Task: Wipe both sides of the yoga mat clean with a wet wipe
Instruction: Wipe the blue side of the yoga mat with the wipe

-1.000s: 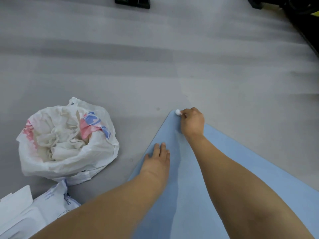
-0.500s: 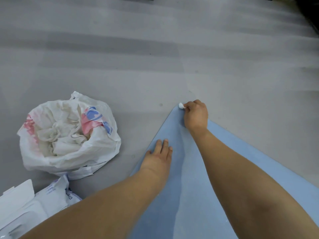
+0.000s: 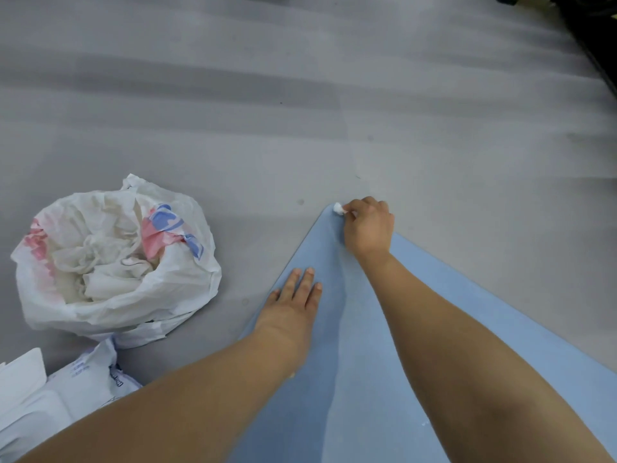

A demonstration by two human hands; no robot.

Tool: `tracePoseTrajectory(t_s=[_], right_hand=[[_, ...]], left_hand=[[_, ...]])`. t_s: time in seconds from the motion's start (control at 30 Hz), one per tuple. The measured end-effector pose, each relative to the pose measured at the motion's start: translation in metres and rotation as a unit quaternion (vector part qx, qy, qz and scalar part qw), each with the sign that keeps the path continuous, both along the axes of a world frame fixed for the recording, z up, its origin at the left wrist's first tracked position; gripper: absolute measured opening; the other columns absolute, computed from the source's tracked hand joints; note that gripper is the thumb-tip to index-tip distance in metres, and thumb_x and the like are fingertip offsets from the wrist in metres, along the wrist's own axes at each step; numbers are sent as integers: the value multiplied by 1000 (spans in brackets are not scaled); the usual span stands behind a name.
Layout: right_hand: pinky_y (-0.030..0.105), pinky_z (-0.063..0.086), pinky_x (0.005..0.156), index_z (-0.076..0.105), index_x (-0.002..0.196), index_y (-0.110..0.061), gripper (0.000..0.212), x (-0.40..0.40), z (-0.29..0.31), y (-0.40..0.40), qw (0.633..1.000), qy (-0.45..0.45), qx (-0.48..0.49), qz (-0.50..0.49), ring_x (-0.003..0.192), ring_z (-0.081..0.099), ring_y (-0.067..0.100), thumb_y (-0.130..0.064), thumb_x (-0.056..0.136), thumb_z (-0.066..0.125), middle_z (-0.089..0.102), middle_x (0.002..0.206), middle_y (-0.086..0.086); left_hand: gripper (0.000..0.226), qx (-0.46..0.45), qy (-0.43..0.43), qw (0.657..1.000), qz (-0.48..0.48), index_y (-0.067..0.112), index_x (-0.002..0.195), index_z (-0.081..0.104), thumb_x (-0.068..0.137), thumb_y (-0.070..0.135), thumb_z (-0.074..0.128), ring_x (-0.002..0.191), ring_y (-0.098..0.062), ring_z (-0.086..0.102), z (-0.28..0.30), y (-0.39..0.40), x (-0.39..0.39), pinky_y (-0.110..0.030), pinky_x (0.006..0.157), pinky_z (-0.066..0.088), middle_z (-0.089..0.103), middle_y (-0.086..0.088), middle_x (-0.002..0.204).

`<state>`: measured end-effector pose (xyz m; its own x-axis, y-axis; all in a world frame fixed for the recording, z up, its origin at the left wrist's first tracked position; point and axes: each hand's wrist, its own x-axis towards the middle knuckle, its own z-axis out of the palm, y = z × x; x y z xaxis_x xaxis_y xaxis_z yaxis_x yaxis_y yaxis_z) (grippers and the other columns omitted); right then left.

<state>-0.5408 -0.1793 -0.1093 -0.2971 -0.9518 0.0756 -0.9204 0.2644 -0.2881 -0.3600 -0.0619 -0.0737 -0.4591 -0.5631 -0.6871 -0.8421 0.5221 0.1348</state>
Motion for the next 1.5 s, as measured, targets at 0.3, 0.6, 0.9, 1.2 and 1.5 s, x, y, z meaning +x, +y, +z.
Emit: tracePoseTrajectory(t_s=[0.3,0.6,0.9,1.2,1.5], right_hand=[[33,31,70,74,96,-31,20,1,-1,22,994,53,-2,92,91,54,29,-24,89,56,67,95,-3],[40,42,77,74,98,-23,20,18,-3,49,997,-41,21,60,95,54,29,-17,88,57,68,101,0],[38,34,76,68,100,-26,19,-13,0,99,999,26,41,6,96,51,28,-22,90,52,63,100,-2],[37,42,77,63,102,-20,14,-27,16,165,988,-134,-17,-76,90,54,24,-26,94,54,61,95,0],[24,41,73,61,95,-24,10,-11,56,232,979,-196,-49,-12,84,51,7,-31,90,65,57,92,-13]], left_hand=[[148,-5,-2,1000,-3,13,154,-27,68,30,92,148,-30,-32,-3,1,1,-42,125,5,-42,-7,157],[147,-23,-6,1000,-10,14,154,-28,69,34,90,147,-29,-33,-3,1,1,-42,124,5,-44,-8,155],[148,-21,-38,998,-50,14,154,-27,68,46,89,150,-29,-29,4,-2,0,-41,126,11,-40,-8,158],[91,-23,55,997,-39,15,159,17,90,45,68,155,-25,5,35,-12,7,-32,123,15,-1,-10,168],[44,71,245,943,215,26,135,52,96,44,62,100,-15,63,81,24,-20,-31,84,51,65,7,117]])
